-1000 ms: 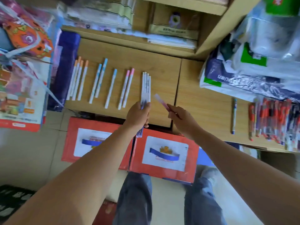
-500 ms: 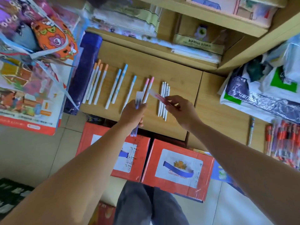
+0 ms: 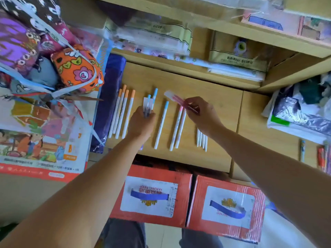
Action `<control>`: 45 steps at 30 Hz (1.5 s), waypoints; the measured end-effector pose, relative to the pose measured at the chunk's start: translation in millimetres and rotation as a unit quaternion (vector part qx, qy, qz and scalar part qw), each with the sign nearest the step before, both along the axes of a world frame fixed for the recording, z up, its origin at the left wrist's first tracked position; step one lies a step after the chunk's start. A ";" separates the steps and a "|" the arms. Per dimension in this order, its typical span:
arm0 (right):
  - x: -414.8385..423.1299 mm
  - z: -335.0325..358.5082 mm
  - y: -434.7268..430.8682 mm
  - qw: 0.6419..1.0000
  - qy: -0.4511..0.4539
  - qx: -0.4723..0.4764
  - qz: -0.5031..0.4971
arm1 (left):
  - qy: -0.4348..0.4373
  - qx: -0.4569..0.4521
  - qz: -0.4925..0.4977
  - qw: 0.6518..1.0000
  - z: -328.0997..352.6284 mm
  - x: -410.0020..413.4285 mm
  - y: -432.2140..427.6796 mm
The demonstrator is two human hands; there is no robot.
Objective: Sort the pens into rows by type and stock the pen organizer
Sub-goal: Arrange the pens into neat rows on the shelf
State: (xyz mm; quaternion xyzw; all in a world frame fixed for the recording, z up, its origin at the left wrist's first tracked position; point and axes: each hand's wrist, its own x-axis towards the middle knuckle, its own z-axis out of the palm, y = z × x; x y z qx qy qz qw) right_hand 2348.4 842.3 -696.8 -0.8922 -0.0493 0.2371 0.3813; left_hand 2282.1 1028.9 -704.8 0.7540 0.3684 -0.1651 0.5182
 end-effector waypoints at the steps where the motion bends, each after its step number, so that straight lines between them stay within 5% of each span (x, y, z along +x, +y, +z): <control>1: 4.6 -3.9 9.4 1.000 -0.009 -0.001 -0.005 | -0.002 0.001 -0.005 1.000 -2.5 4.0 7.7; 11: 63.0 -45.1 93.4 0.996 -0.072 -0.048 0.034 | -0.035 0.081 -0.057 0.994 -22.9 44.6 67.1; 32: 68.1 -66.7 104.7 0.966 -0.177 -0.160 0.101 | -0.006 0.006 -0.035 0.999 -37.0 48.2 83.0; 41: 65.4 -64.0 92.5 0.977 -0.170 -0.108 0.076 | -0.005 -0.138 0.042 0.989 -28.2 55.2 76.6; 45: 60.2 -48.0 82.3 0.987 -0.161 0.026 0.007 | -0.035 -0.166 0.076 0.982 -15.2 60.2 60.3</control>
